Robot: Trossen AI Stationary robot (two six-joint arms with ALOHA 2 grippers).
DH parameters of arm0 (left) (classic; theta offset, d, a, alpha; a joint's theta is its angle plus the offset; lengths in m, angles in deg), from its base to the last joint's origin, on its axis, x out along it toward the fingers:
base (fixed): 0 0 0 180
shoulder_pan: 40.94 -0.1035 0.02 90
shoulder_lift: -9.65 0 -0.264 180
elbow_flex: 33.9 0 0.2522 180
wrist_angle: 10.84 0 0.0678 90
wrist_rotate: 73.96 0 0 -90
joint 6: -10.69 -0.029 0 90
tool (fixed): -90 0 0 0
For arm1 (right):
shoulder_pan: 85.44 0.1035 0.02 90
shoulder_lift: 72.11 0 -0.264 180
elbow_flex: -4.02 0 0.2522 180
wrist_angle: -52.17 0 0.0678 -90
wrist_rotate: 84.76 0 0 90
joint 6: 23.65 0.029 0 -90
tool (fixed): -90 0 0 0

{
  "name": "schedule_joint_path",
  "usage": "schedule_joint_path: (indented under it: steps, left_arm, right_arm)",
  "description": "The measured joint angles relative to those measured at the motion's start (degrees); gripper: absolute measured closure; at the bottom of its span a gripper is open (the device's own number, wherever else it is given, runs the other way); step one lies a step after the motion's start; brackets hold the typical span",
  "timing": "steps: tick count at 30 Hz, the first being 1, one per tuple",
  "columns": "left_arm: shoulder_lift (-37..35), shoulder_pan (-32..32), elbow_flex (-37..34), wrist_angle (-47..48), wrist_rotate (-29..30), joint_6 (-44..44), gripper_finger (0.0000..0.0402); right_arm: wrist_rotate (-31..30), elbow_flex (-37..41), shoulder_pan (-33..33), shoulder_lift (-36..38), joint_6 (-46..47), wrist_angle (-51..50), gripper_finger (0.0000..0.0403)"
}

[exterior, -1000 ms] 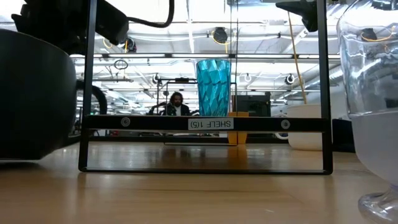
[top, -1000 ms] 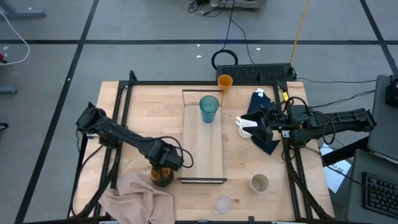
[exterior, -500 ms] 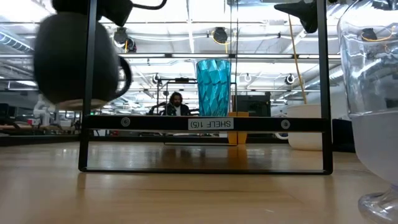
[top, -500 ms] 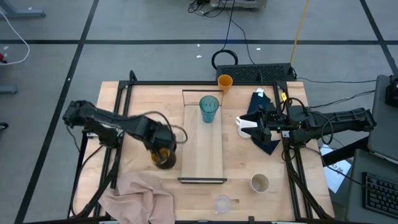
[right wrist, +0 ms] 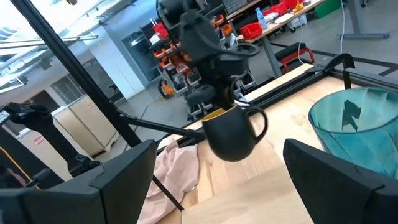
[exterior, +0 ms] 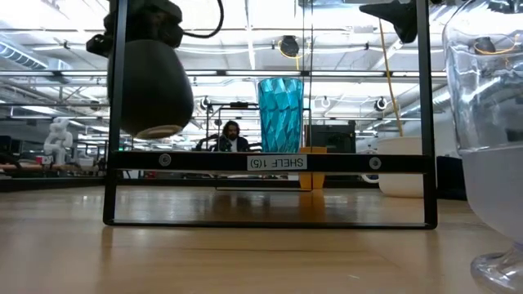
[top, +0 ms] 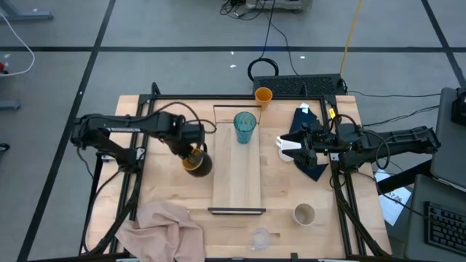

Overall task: Stack small to large cups/mugs on shelf
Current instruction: Put the yellow mug on the shelf

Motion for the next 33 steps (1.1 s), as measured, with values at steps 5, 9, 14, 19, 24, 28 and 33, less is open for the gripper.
schedule_joint_path:
  steps: [5, 9, 14, 19, 24, 28, 33]
  left_arm:
    - [0.0, -5.7, 0.0, -0.1, -1.3, 2.1, 0.0391]
    - [0.0, -9.1, 0.0, -3.6, -3.2, 4.8, 0.0387]
    - [0.0, -12.8, 0.1, -12.0, -7.7, 10.3, 0.039]
    - [0.3, -14.4, 0.1, -12.6, -8.6, 15.8, 0.0391]
    - [0.4, -15.7, 0.1, -11.3, -7.5, 21.9, 0.0391]
    - [0.4, -16.0, 0.0, -9.8, -5.9, 27.3, 0.0391]
    - [1.5, -16.0, 0.1, -9.7, -6.3, 31.4, 0.0391]
  right_arm:
    - [0.0, 0.0, 0.0, 0.0, -1.6, 0.2, 0.006]
    - [0.0, 0.0, 0.0, 0.0, -2.4, 0.2, 0.006]
    - [0.0, 0.0, 0.0, 0.0, -2.9, 0.2, 0.006]
    - [0.0, 0.0, 0.0, 0.0, -3.8, 0.2, 0.006]
    - [0.1, 0.0, 0.0, 0.0, -4.2, 0.2, 0.006]
    - [0.2, 0.0, 0.0, 0.0, -4.2, 0.2, 0.006]
    - [0.2, 0.0, 0.0, 0.1, -3.7, 0.9, 0.006]
